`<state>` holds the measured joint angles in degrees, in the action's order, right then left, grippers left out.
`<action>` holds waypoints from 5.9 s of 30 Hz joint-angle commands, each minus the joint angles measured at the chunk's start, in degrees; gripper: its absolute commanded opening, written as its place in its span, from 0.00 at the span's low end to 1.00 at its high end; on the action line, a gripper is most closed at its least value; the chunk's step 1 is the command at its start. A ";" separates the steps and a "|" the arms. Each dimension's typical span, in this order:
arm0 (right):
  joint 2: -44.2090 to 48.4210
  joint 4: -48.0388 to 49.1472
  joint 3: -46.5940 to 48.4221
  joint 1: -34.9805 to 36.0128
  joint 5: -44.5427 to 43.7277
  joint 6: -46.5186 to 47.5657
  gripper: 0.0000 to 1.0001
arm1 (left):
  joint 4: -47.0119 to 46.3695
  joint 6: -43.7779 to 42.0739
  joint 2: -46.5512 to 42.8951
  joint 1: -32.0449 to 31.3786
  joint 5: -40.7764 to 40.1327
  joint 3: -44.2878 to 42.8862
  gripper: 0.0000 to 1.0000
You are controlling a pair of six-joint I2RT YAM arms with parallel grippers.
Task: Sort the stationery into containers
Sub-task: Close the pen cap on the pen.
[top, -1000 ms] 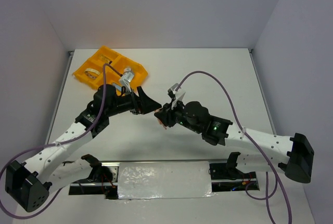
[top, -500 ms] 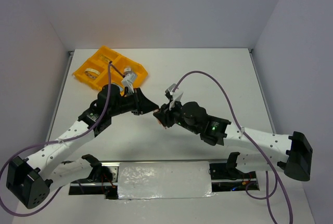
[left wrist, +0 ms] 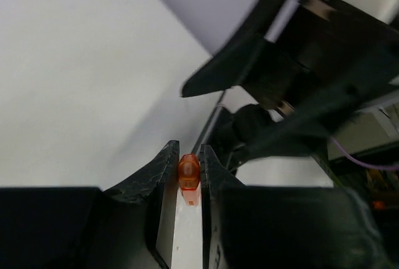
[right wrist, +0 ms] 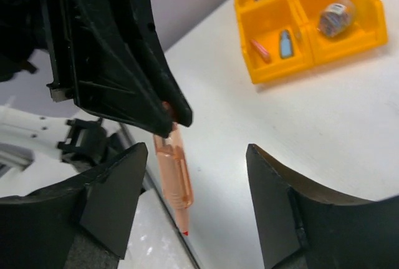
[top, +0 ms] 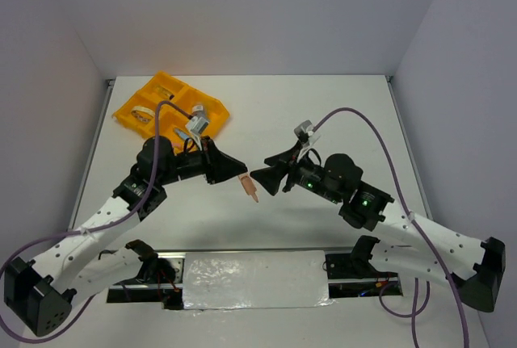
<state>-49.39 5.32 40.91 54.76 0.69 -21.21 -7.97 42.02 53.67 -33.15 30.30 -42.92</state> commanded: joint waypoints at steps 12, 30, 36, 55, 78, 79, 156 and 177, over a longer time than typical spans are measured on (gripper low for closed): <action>2.36 3.11 0.67 -2.47 27.08 -4.10 0.52 | -23.76 0.52 -4.89 -0.16 15.58 4.07 0.00; -0.10 10.23 -1.18 -2.38 27.44 -3.57 0.31 | -30.62 5.27 -2.34 -0.16 15.66 4.77 0.00; -0.71 10.58 -2.67 -2.47 27.61 -4.01 0.00 | -26.23 2.46 -4.10 -0.16 12.06 3.81 0.00; 1.66 13.13 -9.00 -2.38 28.58 -5.24 0.41 | -24.82 1.40 -5.59 -0.08 8.37 0.55 0.00; 14.30 8.91 -15.31 -3.35 23.04 -1.29 0.78 | -8.56 -5.63 -8.76 0.01 -0.77 -2.61 0.00; 17.01 8.66 -15.85 -3.35 21.91 -0.94 0.80 | -8.64 -5.20 -8.50 0.01 -0.16 -2.70 0.00; 2.45 20.78 -5.93 -3.43 28.49 -8.76 0.00 | -18.57 -1.86 -6.74 -0.08 15.57 1.69 0.00; -3.61 22.98 4.09 -3.35 30.86 -4.80 0.03 | -19.02 -1.68 -6.21 -0.08 15.22 4.24 0.00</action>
<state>-52.75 21.32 39.22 51.16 32.03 -26.70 -27.88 42.15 47.18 -33.21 43.81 -39.94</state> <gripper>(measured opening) 0.236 0.269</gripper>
